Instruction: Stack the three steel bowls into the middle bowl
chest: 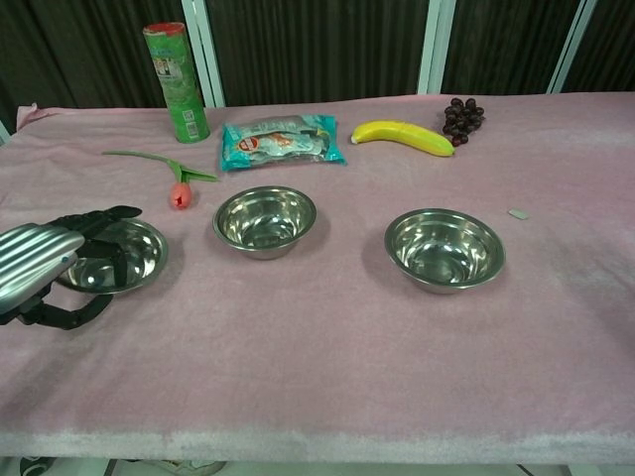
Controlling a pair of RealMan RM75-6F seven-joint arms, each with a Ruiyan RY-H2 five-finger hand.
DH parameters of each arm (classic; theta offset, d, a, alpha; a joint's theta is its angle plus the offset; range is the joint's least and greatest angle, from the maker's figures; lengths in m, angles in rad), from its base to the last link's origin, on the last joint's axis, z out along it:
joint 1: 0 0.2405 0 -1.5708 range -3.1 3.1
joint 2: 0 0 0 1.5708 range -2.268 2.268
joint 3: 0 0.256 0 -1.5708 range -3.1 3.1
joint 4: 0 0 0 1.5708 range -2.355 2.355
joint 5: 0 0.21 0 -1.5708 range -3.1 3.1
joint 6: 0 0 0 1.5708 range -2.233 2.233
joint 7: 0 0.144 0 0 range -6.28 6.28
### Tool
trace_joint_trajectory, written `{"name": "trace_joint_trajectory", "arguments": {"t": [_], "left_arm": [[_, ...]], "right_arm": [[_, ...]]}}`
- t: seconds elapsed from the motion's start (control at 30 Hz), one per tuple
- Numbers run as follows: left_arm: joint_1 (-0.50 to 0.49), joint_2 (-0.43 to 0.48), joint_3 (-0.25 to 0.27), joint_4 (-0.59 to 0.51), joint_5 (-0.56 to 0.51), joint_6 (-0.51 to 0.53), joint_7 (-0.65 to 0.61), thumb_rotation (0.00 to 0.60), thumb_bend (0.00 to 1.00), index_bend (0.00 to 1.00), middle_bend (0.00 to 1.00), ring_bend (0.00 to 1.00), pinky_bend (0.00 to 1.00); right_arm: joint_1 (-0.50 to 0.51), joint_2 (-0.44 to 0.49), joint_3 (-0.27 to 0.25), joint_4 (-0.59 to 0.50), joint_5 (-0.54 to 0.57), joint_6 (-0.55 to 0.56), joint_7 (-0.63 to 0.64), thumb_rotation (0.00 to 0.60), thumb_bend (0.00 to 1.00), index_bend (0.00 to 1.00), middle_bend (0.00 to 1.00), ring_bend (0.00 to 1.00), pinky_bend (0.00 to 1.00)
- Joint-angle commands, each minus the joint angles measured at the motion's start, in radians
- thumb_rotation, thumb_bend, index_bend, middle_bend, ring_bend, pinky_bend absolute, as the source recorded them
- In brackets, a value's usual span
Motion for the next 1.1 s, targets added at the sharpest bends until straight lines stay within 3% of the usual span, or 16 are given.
{"name": "trace_joint_trajectory", "arguments": {"t": [0.03, 0.37, 0.7, 0.87, 1.1], "left_arm": [[-0.001, -0.025, -0.010, 0.035, 0.008, 0.033, -0.019, 0.600, 0.49, 0.58, 0.06, 0.10, 0.13], [-0.030, -0.062, -0.054, 0.085, 0.036, 0.128, -0.066, 0.600, 0.50, 0.66, 0.15, 0.11, 0.13], [-0.115, -0.116, -0.170, 0.070, 0.009, 0.177, -0.125, 0.600, 0.48, 0.65, 0.16, 0.10, 0.13], [-0.167, -0.159, -0.194, 0.062, 0.003, 0.157, -0.141, 0.600, 0.48, 0.66, 0.18, 0.10, 0.14], [-0.250, -0.254, -0.203, 0.127, -0.041, 0.036, -0.101, 0.600, 0.45, 0.67, 0.19, 0.09, 0.14]], "right_arm": [[0.000, 0.001, 0.000, 0.000, 0.000, 0.000, 0.002, 0.600, 0.33, 0.00, 0.00, 0.00, 0.00], [0.000, 0.006, -0.001, 0.000, -0.002, 0.000, 0.013, 0.600, 0.33, 0.00, 0.00, 0.00, 0.00], [-0.001, 0.010, 0.000, 0.003, -0.001, 0.000, 0.024, 0.600, 0.33, 0.00, 0.00, 0.00, 0.00], [-0.002, 0.013, 0.002, 0.006, 0.003, 0.004, 0.034, 0.600, 0.33, 0.00, 0.00, 0.00, 0.00], [-0.005, 0.020, 0.003, 0.009, 0.004, 0.012, 0.051, 0.600, 0.33, 0.00, 0.00, 0.00, 0.00]]}}
